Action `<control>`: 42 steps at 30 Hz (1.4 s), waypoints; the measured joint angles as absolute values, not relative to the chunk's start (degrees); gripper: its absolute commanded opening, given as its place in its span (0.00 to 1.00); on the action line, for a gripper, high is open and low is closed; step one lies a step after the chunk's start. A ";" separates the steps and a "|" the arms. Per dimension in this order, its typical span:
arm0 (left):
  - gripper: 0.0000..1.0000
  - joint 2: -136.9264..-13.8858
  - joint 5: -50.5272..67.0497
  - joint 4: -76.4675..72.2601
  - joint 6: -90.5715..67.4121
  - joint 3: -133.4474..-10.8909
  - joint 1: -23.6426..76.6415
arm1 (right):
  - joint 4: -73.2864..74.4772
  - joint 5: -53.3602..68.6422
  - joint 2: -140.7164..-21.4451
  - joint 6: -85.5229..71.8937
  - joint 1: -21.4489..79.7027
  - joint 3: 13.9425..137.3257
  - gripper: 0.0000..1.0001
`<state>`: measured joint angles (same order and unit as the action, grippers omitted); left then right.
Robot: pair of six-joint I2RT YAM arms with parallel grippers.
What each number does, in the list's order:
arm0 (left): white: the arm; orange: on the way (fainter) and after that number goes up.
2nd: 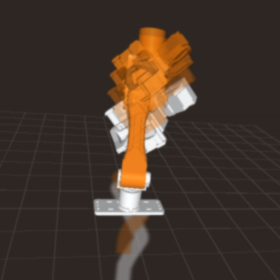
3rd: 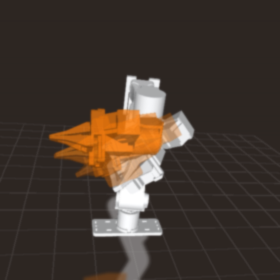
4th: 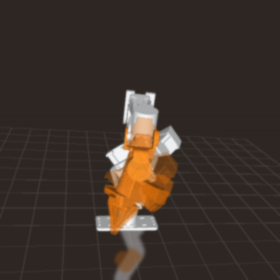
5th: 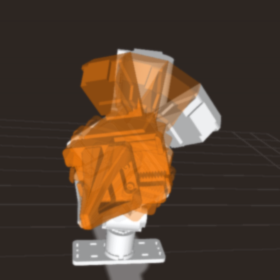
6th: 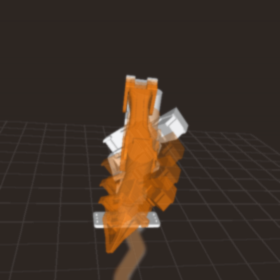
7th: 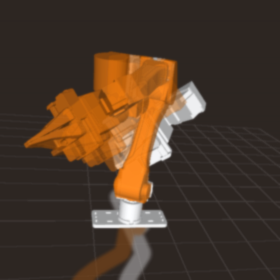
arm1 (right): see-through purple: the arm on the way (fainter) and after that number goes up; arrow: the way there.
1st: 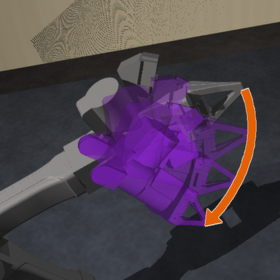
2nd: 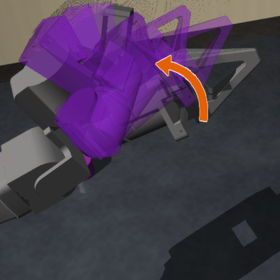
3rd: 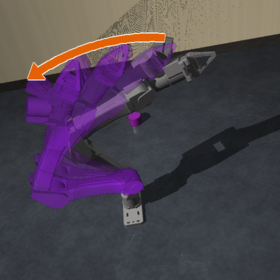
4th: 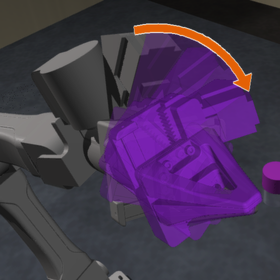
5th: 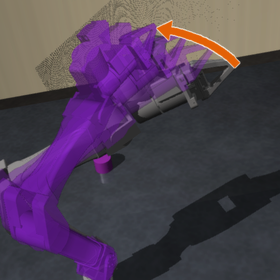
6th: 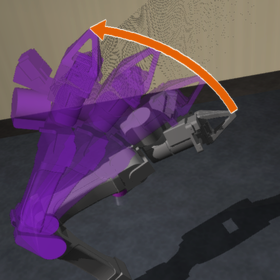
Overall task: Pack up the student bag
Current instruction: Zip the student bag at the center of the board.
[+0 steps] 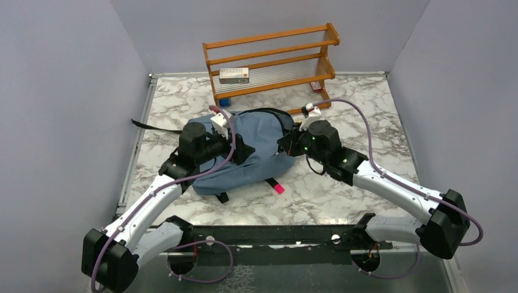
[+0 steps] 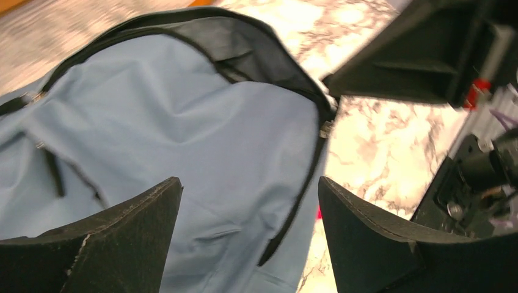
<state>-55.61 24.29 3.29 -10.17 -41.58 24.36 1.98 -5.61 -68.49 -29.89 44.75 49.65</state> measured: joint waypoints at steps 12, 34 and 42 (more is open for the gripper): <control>0.84 -55.81 25.69 -12.03 0.16 -32.75 37.76 | 6.79 -12.14 -67.02 -33.65 44.62 52.01 0.00; 0.26 -69.30 17.58 -14.41 10.07 -36.01 42.41 | 7.18 -12.43 -64.38 -33.80 44.60 50.59 0.00; 0.00 -69.21 21.76 -10.26 9.43 -36.29 42.41 | 7.11 -12.86 -66.96 -31.07 43.62 50.61 0.00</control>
<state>-69.21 21.76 -10.26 9.43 -36.29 42.41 7.11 -12.86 -66.96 -31.07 43.62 50.61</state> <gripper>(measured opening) 0.036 0.011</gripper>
